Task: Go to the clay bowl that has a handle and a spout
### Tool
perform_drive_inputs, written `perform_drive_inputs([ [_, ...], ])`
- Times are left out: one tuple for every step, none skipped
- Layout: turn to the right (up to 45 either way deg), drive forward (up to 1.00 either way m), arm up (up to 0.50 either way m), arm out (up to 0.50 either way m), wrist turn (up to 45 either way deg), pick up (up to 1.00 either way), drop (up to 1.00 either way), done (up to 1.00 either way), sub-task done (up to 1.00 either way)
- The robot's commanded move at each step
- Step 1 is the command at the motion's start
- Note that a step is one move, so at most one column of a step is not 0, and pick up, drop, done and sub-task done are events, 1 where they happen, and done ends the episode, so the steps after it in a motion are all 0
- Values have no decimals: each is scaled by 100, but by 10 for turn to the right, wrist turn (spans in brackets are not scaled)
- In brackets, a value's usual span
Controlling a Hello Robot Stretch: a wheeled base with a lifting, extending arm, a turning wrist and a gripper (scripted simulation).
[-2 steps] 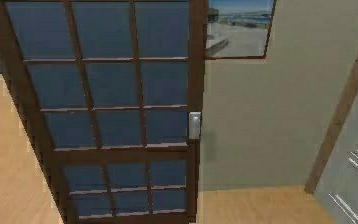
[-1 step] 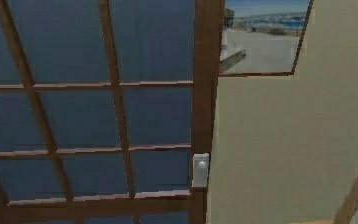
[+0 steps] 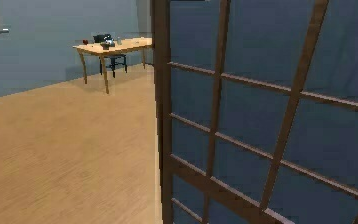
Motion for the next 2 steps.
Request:
perform_drive_inputs([
  [-180, 0, 0, 0, 0, 0, 0, 0, 0],
  [0, 65, 0, 0, 0, 0, 0, 0, 0],
])
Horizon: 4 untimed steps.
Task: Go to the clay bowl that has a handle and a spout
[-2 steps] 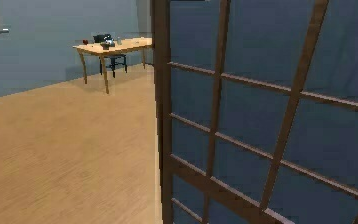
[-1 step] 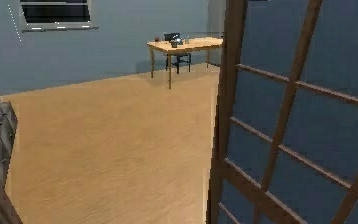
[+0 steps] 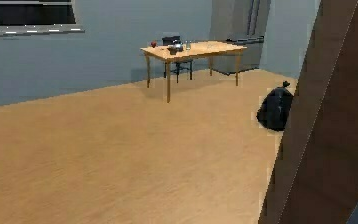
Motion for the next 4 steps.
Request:
perform_drive_inputs([
  [-300, 0, 0, 0, 0, 0, 0, 0, 0],
  [0, 15, 0, 0, 0, 0, 0, 0, 0],
  [240, 0, 0, 0, 0, 0, 0, 0, 0],
  [0, 100, 0, 0, 0, 0, 0, 0, 0],
])
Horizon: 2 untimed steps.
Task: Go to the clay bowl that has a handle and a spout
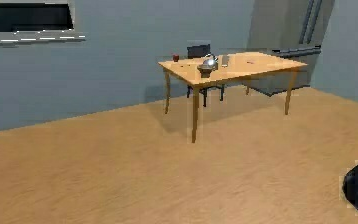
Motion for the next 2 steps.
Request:
perform_drive_inputs([
  [0, 100, 0, 0, 0, 0, 0, 0, 0],
  [120, 0, 0, 0, 0, 0, 0, 0, 0],
])
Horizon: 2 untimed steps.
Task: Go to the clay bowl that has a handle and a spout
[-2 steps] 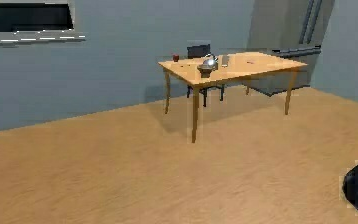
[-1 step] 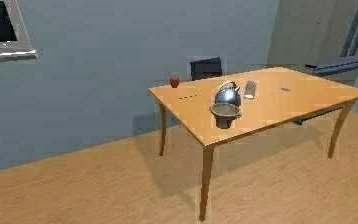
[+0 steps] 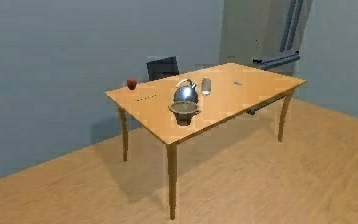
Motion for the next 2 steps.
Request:
perform_drive_inputs([
  [0, 20, 0, 0, 0, 0, 0, 0, 0],
  [0, 0, 0, 0, 0, 0, 0, 100, 0],
])
